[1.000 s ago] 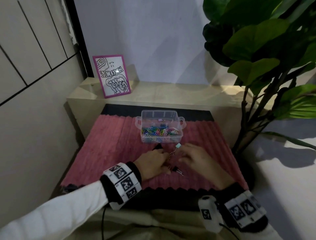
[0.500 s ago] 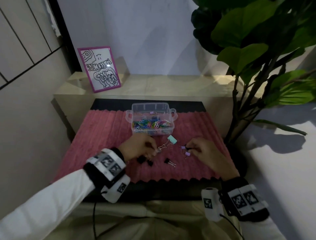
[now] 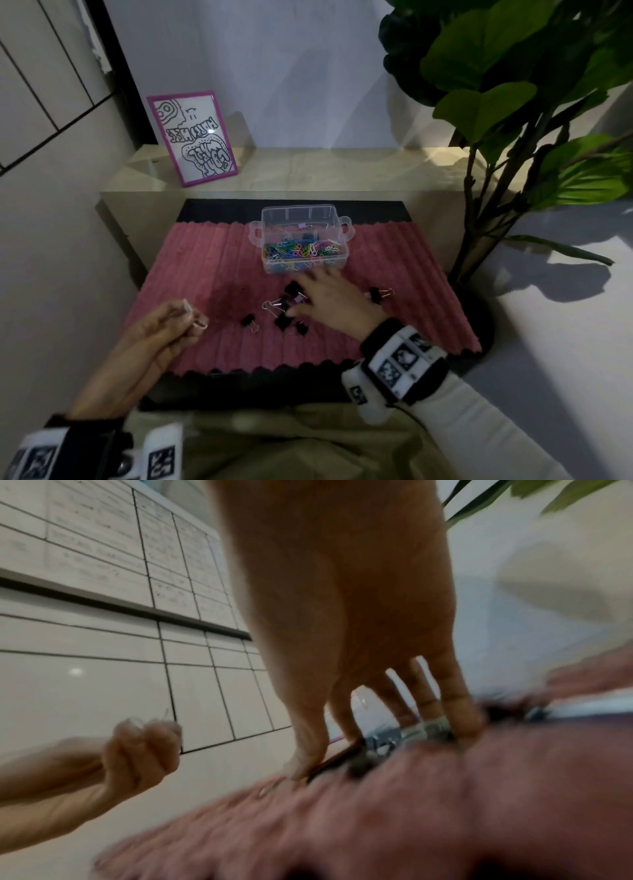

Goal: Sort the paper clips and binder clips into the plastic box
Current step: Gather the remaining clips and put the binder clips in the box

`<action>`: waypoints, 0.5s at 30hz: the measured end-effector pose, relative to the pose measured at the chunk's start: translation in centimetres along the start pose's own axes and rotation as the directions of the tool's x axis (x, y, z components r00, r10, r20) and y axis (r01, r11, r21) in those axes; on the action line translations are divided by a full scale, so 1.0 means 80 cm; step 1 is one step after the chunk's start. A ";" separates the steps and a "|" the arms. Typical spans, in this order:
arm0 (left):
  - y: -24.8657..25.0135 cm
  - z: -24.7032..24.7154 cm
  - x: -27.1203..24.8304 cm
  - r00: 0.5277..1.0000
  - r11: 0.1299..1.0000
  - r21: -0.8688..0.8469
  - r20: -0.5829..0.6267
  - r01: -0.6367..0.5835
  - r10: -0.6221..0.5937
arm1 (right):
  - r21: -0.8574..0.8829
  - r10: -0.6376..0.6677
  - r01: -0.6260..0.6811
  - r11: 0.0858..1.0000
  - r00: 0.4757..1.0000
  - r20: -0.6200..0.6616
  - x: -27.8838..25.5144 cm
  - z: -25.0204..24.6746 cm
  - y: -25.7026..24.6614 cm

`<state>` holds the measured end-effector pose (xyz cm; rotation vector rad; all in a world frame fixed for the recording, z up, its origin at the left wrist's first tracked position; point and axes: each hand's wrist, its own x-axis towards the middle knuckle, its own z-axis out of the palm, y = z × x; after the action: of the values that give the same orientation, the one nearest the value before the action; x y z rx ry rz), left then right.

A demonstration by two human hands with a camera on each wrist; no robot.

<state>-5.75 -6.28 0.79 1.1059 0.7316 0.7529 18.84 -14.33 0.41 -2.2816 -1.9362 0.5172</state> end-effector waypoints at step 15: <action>-0.038 -0.071 -0.027 0.995 0.998 0.030 -0.086 0.061 -0.058 | 0.373 0.147 0.013 0.928 0.906 -0.397 -0.005 0.010 0.007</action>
<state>-11.09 -6.07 -3.34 1.0818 0.8484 0.7429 19.06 -14.93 -0.43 -2.0177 -1.4208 0.3242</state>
